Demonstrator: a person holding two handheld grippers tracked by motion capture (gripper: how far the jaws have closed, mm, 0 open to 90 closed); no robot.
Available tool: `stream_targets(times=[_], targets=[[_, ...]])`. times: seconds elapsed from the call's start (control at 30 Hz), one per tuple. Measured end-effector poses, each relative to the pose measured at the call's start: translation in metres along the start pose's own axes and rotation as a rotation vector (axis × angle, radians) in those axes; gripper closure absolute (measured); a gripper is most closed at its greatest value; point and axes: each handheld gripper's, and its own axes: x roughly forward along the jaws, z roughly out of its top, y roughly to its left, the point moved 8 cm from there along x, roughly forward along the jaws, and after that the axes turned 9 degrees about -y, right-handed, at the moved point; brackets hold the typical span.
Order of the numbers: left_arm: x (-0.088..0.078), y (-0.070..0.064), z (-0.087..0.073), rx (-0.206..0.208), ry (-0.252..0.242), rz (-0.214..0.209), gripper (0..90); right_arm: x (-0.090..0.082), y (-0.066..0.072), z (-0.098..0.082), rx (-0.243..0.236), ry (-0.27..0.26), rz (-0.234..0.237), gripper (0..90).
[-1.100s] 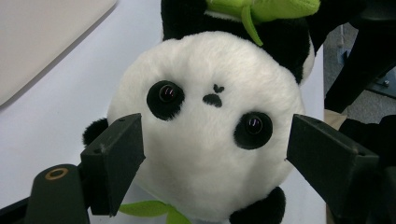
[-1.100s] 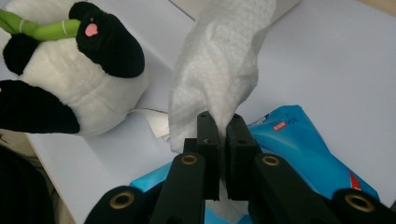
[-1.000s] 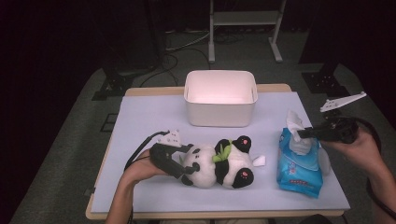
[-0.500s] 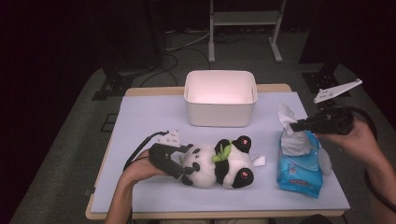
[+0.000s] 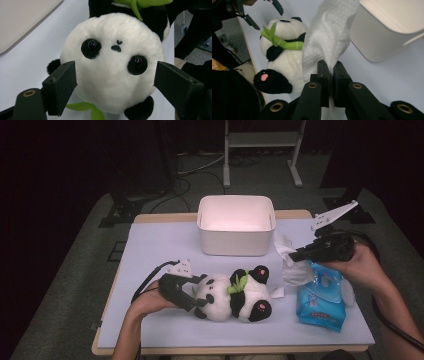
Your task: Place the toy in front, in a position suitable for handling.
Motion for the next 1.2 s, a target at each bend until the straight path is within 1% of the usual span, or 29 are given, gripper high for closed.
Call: stream_targets(times=[0.07,0.1,0.17,0.23,0.27,0.33,0.37,0.4,0.47,0.53,0.57,0.6,0.63,0.67,0.7,0.73,0.77,0.8,0.83,0.9,0.93,1.0,1.03,1.07,1.1,1.13,1.17,1.2], targets=[[0.0,0.0,0.0,0.001,-0.001,0.0,17.3,0.003,0.002,0.001,-0.005,0.001,0.009,85.3],[0.0,0.0,0.0,0.002,-0.001,0.0,17.3,0.009,0.007,0.004,-0.016,0.007,0.024,85.3],[0.0,0.0,0.0,0.0,-0.003,0.0,17.3,0.011,0.009,0.004,-0.017,0.008,0.029,85.3],[0.0,0.001,-0.001,-0.001,-0.002,-0.001,17.3,0.019,0.015,0.007,-0.023,0.013,0.056,85.3],[0.0,0.001,-0.001,-0.001,0.001,-0.001,17.3,0.019,0.015,0.007,-0.023,0.013,0.056,85.3],[0.001,0.001,-0.002,-0.002,0.002,-0.001,17.3,0.025,0.018,0.008,-0.029,0.019,0.071,85.3],[0.002,0.001,-0.002,-0.005,0.001,-0.002,17.3,0.032,0.022,0.009,-0.035,0.023,0.085,85.3],[0.002,0.001,-0.002,-0.005,0.001,-0.002,17.3,0.032,0.022,0.009,-0.035,0.023,0.085,85.3],[0.002,0.001,-0.002,-0.008,0.002,-0.003,17.3,0.042,0.027,0.012,-0.05,0.028,0.107,85.3],[0.002,0.0,-0.003,-0.008,0.003,-0.004,17.3,0.044,0.029,0.012,-0.058,0.03,0.113,85.3],[0.002,0.0,-0.003,-0.009,0.004,-0.005,17.3,0.051,0.033,0.015,-0.072,0.035,0.131,85.3],[0.002,0.0,-0.003,-0.009,0.004,-0.005,17.3,0.051,0.033,0.015,-0.072,0.035,0.131,85.3],[0.003,0.0,-0.003,-0.01,0.003,-0.005,17.3,0.06,0.038,0.018,-0.082,0.042,0.148,85.3],[0.003,0.0,-0.003,-0.01,0.003,-0.005,17.3,0.06,0.038,0.018,-0.082,0.042,0.148,85.3],[0.003,0.0,-0.003,-0.01,0.003,-0.005,17.3,0.066,0.042,0.019,-0.09,0.05,0.164,85.3],[0.002,0.0,-0.003,-0.01,0.003,-0.005,17.3,0.066,0.042,0.019,-0.09,0.05,0.164,85.3],[0.002,0.0,-0.003,-0.01,0.001,-0.006,17.3,0.075,0.047,0.021,-0.101,0.057,0.183,85.2],[0.002,0.0,-0.003,-0.008,0.003,-0.007,17.3,0.075,0.047,0.021,-0.101,0.057,0.183,85.2],[0.002,0.0,-0.003,-0.007,0.005,-0.008,17.3,0.083,0.05,0.021,-0.104,0.067,0.197,85.3],[0.002,0.0,-0.003,-0.007,0.003,-0.009,17.3,0.09,0.053,0.02,-0.106,0.079,0.21,85.2],[0.002,0.0,-0.003,-0.008,0.003,-0.009,17.3,0.09,0.053,0.02,-0.106,0.079,0.21,85.2],[0.002,0.0,-0.003,-0.009,0.002,-0.009,17.3,0.098,0.056,0.018,-0.106,0.092,0.222,85.2],[0.002,-0.001,-0.003,-0.004,0.004,-0.012,17.3,0.106,0.06,0.015,-0.106,0.11,0.236,84.8],[0.002,-0.001,-0.003,-0.004,0.004,-0.012,17.3,0.106,0.06,0.015,-0.106,0.11,0.236,84.8],[0.003,-0.001,-0.003,-0.004,0.005,-0.014,17.3,0.111,0.062,0.011,-0.109,0.128,0.244,83.3],[0.003,-0.001,-0.003,-0.004,0.005,-0.014,17.3,0.111,0.062,0.011,-0.109,0.128,0.244,83.3],[0.004,-0.001,-0.004,-0.008,0.006,-0.016,17.3,0.116,0.062,0.007,-0.115,0.144,0.241,79.5],[0.004,-0.001,-0.004,-0.008,0.006,-0.016,17.3,0.116,0.062,0.007,-0.115,0.144,0.241,79.5]])
